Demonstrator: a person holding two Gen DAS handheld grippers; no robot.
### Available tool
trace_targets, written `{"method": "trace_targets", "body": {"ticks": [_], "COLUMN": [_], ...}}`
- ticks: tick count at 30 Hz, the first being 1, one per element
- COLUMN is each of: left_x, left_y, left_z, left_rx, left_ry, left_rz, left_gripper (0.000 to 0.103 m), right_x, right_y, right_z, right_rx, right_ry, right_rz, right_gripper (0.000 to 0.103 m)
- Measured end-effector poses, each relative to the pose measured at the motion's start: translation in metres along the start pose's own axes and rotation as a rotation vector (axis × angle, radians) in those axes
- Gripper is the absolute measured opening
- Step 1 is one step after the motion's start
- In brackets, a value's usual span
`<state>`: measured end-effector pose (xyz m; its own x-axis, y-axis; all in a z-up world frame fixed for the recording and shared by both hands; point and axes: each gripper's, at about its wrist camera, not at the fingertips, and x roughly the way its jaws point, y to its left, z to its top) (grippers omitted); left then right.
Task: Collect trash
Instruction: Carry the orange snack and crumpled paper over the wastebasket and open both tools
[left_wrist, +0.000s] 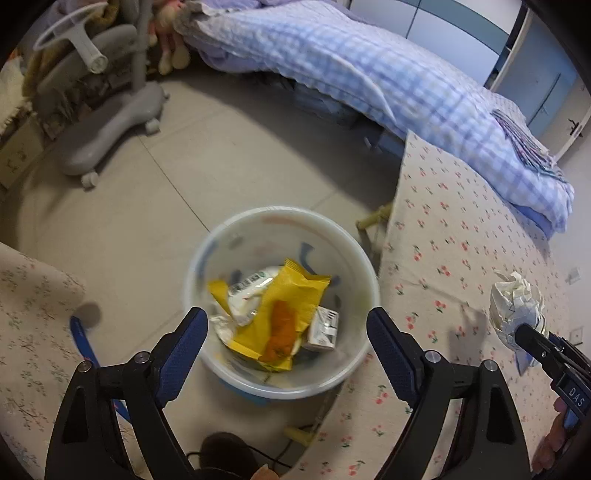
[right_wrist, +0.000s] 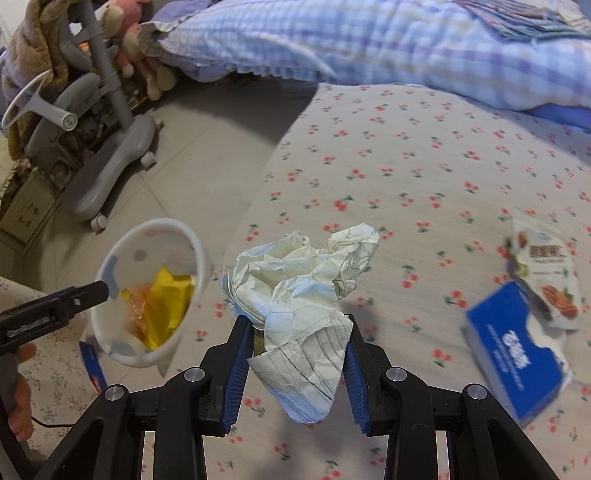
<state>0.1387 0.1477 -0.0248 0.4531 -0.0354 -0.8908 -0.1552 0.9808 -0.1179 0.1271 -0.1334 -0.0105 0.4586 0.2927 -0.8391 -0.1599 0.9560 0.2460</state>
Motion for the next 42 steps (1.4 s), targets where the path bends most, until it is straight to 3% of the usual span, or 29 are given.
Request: {"method": "trace_targets", "body": {"ticks": [8, 23, 24, 25, 27, 35, 37, 42], "left_x": [-0.013, -0.021, -0.021, -0.021, -0.022, -0.023, -0.023, -0.026], "left_y": [0.04, 0.102, 0.102, 0.101, 0.101, 0.077, 0.066, 0.034], "left_z": [-0.004, -0.011, -0.011, -0.011, -0.011, -0.011, -0.011, -0.012], "left_rx": [-0.041, -0.148, -0.147, -0.145, -0.138, -0.089, -0.08, -0.033], "left_ry": [-0.015, -0.012, -0.012, -0.013, -0.013, -0.018, -0.02, -0.022], "left_rz": [0.049, 0.14, 0.141, 0.142, 0.144, 0.136, 0.128, 0.067], "left_gripper": [0.092, 0.092, 0.092, 0.092, 0.092, 0.093, 0.099, 0.102], "right_x": [0.028, 0.087, 0.089, 0.09, 0.088, 0.058, 0.047, 0.019], "right_y": [0.032, 0.1, 0.101, 0.101, 0.099, 0.075, 0.06, 0.022], "right_z": [0.006, 0.011, 0.011, 0.012, 0.013, 0.016, 0.014, 0.009], "right_rx": [-0.051, -0.111, -0.105, -0.098, -0.077, -0.052, -0.035, -0.026], "right_ry": [0.013, 0.051, 0.055, 0.061, 0.057, 0.009, 0.012, -0.009], "right_rz": [0.014, 0.156, 0.179, 0.201, 0.21, 0.11, 0.075, -0.032], "right_gripper": [0.042, 0.044, 0.053, 0.07, 0.08, 0.08, 0.081, 0.085]}}
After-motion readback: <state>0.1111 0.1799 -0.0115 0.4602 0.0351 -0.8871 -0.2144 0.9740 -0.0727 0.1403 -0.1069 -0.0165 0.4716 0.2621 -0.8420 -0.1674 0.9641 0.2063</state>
